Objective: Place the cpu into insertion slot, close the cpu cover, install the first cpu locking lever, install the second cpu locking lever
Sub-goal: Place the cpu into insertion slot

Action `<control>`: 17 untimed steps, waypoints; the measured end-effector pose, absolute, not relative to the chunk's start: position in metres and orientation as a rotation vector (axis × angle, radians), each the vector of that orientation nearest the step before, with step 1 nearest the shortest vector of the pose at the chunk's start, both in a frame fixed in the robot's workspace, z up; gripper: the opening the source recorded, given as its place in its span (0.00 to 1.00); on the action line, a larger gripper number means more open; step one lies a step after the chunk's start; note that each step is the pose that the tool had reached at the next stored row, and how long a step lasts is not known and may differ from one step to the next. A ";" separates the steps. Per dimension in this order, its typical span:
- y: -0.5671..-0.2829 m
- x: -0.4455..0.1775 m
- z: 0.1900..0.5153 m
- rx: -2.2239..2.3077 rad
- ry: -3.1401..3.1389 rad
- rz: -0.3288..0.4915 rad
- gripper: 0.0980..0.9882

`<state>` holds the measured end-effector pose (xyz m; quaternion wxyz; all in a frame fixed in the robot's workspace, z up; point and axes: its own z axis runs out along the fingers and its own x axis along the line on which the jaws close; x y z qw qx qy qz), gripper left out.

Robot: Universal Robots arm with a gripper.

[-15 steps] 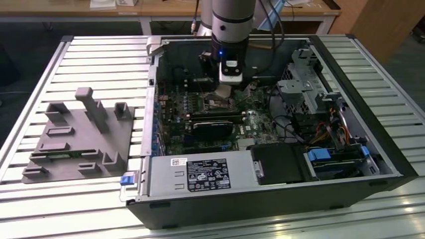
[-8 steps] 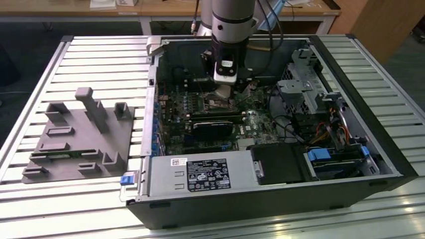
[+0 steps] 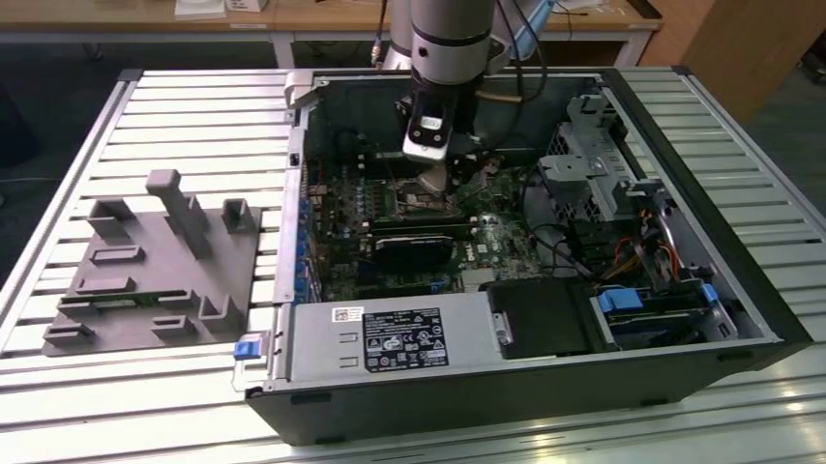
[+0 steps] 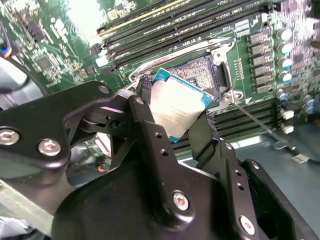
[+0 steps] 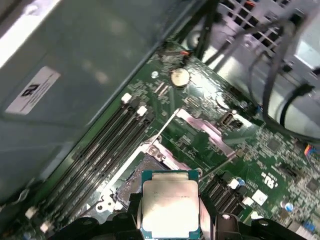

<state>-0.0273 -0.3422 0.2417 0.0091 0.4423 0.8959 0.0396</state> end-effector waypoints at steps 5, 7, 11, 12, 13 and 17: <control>-0.342 -0.027 0.241 1.506 2.730 0.122 0.50; -0.342 -0.027 0.241 1.554 2.701 0.121 0.50; -0.342 -0.027 0.240 1.650 2.640 0.119 0.50; -0.342 -0.027 0.240 1.673 2.624 0.119 0.50; -0.342 -0.027 0.240 1.696 2.609 0.118 0.50; -0.342 -0.027 0.240 1.787 2.544 0.116 0.50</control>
